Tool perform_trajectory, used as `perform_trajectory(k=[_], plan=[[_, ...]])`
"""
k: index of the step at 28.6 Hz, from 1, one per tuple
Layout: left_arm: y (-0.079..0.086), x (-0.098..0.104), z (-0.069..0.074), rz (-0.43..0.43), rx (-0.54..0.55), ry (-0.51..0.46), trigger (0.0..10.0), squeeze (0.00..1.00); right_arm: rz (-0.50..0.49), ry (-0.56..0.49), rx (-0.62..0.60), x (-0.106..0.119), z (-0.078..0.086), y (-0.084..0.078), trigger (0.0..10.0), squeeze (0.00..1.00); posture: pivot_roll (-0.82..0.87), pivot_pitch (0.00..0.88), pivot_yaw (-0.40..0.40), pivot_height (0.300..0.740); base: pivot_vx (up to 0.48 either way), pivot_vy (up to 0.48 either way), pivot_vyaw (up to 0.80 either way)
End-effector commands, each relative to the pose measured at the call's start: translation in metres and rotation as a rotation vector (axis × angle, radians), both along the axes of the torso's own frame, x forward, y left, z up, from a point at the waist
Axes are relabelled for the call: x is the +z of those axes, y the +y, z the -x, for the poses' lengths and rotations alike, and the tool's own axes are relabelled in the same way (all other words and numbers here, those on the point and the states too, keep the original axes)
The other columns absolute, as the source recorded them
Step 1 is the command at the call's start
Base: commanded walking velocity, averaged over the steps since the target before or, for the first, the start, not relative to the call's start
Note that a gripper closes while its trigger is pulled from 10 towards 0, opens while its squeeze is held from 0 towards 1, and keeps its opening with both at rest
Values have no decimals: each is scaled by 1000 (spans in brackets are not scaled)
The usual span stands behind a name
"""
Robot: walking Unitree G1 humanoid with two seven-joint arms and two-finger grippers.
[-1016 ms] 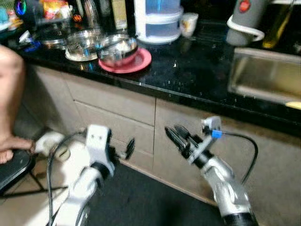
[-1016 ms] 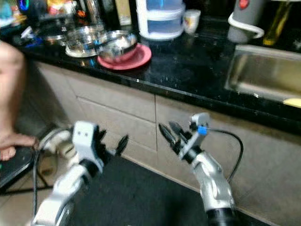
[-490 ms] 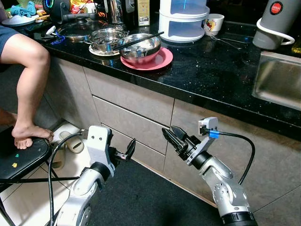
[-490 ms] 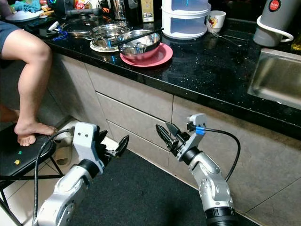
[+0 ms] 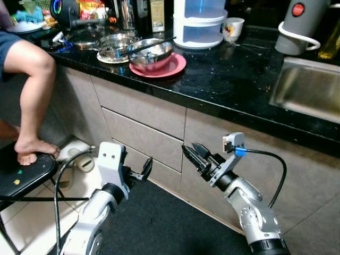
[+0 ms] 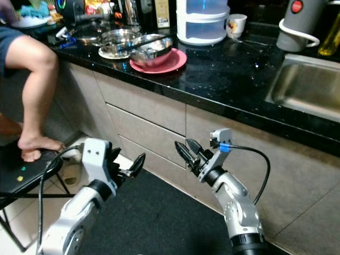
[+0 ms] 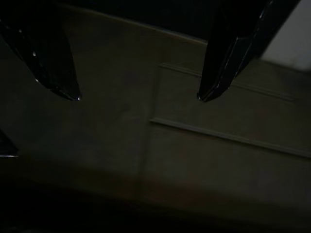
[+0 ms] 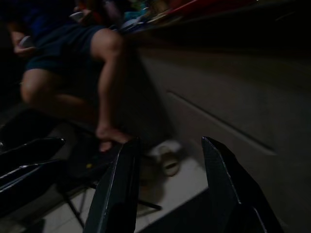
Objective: Kitchen organization
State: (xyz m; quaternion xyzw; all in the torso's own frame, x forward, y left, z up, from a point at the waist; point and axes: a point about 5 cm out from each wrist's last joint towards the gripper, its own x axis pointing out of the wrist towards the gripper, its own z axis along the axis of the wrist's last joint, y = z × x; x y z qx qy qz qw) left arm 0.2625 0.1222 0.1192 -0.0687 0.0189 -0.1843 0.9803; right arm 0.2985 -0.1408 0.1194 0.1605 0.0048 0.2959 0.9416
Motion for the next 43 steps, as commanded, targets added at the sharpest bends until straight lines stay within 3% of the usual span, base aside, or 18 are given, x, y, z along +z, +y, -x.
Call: perform_trajectory(k=[1, 10, 43], plan=[[2, -1, 0, -11, 4, 10, 10000, 0, -12, 13, -3, -1, 0, 1, 10000, 0, 24, 70, 10, 740, 0, -364, 0], [3, 0, 0, 14, 13, 6, 10000, 0, -10, 15, -1, -2, -1, 0, 10000, 0, 22, 69, 8, 740, 0, -40, 0], [1, -1, -1, -10, -4, 4, 10000, 0, -8, 22, 5, -3, -2, 1, 10000, 0, 22, 62, 8, 740, 0, 386, 0]])
